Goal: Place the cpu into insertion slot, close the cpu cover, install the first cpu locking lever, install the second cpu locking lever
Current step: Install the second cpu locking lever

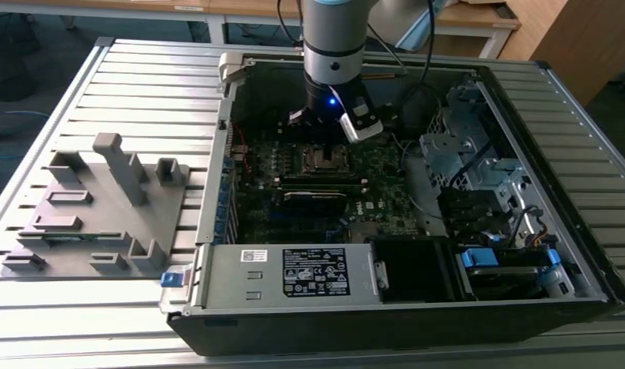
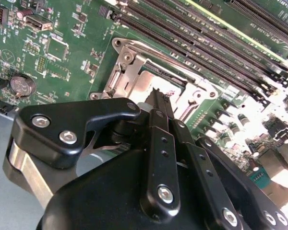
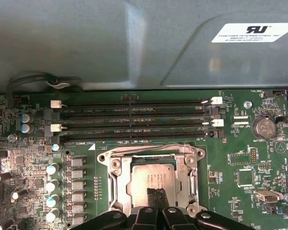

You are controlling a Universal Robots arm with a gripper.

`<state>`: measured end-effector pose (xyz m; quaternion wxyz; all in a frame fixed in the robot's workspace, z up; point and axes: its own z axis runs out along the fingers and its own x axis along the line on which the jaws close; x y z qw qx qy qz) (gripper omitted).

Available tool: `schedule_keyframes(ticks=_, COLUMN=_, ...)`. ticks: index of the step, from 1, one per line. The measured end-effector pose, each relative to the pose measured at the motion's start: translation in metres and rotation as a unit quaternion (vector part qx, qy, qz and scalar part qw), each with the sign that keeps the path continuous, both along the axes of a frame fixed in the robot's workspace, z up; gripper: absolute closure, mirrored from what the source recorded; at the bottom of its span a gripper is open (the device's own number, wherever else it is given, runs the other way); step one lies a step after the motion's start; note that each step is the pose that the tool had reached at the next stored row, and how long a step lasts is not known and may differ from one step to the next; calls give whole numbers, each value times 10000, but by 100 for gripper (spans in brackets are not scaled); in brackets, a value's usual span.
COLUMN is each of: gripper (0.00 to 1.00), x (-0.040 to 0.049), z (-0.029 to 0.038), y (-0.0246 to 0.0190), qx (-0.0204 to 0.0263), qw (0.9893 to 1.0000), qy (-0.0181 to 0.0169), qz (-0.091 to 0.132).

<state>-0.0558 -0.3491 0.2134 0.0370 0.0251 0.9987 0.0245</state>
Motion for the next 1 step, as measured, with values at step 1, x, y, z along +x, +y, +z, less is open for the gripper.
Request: schedule_keyframes(ticks=1, gripper=90, x=0, z=0, y=0, qx=0, qw=10000, qy=0, qz=0)
